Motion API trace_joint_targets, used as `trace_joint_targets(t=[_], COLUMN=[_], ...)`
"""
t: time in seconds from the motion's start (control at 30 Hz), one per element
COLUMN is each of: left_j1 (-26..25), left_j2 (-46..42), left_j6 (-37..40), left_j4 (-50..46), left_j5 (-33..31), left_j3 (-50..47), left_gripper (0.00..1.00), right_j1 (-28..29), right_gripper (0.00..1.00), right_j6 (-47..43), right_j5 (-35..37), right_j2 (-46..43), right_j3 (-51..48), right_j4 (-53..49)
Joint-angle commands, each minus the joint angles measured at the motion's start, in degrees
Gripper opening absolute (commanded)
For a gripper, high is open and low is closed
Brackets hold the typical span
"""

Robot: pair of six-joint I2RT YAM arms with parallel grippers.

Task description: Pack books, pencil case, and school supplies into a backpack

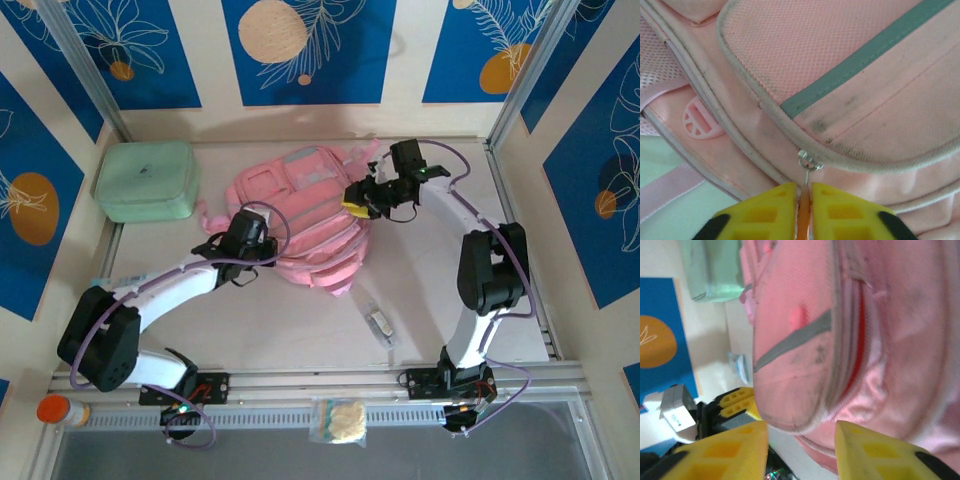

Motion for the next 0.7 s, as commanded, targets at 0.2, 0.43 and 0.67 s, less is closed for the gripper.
trace_joint_targets(t=[0.2,0.43,0.67], left_j1=[-7.33,-17.55,-24.49], left_j2=[-6.47,-7.92,-5.71], left_j6=[-9.24,-16.76,-22.11], left_j4=[-3.81,-0.61,6.25], left_j5=[4.45,5.11,2.15], left_j3=[-1.25,-3.65,-6.17], left_gripper=[0.45,0.52,0.57], right_j1=[4.11,12.02,20.75], right_gripper=[0.69,0.83,0.97], right_j6=[-3.34,2.63,11.86], right_j5=[20.22,30.12,30.80], right_j2=[-17.82,-30.50,-38.62], right_j3=[-14.91,-27.87,-38.83], right_j4=[-10.62,-16.46,-18.09])
